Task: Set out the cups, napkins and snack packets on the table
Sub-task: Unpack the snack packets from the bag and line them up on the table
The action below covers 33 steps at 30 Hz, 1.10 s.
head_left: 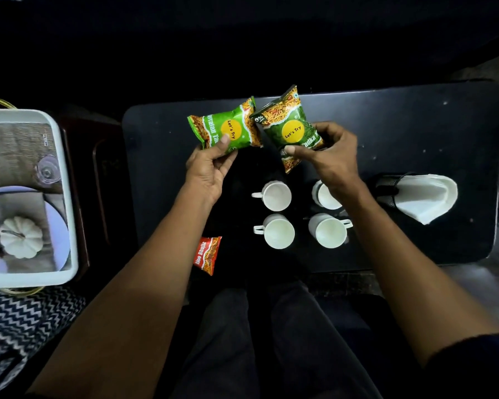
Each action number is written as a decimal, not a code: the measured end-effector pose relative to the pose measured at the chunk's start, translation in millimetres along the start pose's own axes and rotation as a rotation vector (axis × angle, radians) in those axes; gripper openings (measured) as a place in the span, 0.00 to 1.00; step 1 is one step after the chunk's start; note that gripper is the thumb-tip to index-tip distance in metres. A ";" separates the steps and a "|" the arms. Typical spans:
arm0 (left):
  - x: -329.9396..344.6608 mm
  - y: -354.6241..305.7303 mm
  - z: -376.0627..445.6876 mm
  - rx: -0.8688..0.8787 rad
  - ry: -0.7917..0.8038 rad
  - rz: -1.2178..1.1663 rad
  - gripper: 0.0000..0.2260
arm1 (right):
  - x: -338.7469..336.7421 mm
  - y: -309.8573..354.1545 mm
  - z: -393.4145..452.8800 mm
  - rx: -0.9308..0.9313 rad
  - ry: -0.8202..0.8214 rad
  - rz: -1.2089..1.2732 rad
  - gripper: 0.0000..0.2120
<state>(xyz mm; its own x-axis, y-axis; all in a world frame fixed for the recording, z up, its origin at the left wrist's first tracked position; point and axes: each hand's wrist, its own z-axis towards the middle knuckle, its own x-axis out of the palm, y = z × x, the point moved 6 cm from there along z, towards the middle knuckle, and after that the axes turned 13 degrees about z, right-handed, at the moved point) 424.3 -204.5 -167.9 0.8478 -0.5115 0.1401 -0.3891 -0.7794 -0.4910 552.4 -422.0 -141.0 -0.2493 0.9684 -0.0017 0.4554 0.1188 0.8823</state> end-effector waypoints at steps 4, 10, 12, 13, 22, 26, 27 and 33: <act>-1.2 6.6 2.3 -0.033 -0.082 0.110 0.30 | -1.8 -7.7 3.6 0.044 -0.065 -0.035 0.26; 13.0 30.2 7.9 -0.158 -0.129 0.226 0.18 | -3.6 -31.0 11.5 0.180 -0.216 -0.212 0.24; 21.0 40.6 6.9 -0.201 -0.140 0.262 0.20 | -0.1 -37.2 15.4 0.192 -0.223 -0.294 0.23; 24.0 45.5 7.3 -0.215 -0.158 0.279 0.20 | 2.0 -39.7 17.1 0.199 -0.227 -0.338 0.23; 15.9 23.8 0.3 -0.085 -0.535 0.952 0.36 | 12.5 -46.8 21.8 0.235 -0.175 -0.569 0.28; 28.4 -9.4 -8.3 0.469 -0.517 1.371 0.38 | 16.0 -41.8 20.5 0.195 -0.082 -0.666 0.33; 34.0 -8.8 -5.9 0.516 -0.419 1.493 0.37 | 16.2 -39.1 20.0 0.174 -0.071 -0.684 0.32; 38.1 3.7 13.3 0.415 -0.152 1.749 0.33 | 12.9 -33.5 21.2 0.157 -0.057 -0.738 0.26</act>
<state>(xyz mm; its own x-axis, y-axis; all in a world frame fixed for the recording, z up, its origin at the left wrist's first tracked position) 459.9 -222.1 -175.8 -0.3695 -0.5028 -0.7815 -0.6892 0.7123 -0.1324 552.0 -408.9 -180.5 -0.4944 0.6345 -0.5941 0.3049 0.7666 0.5651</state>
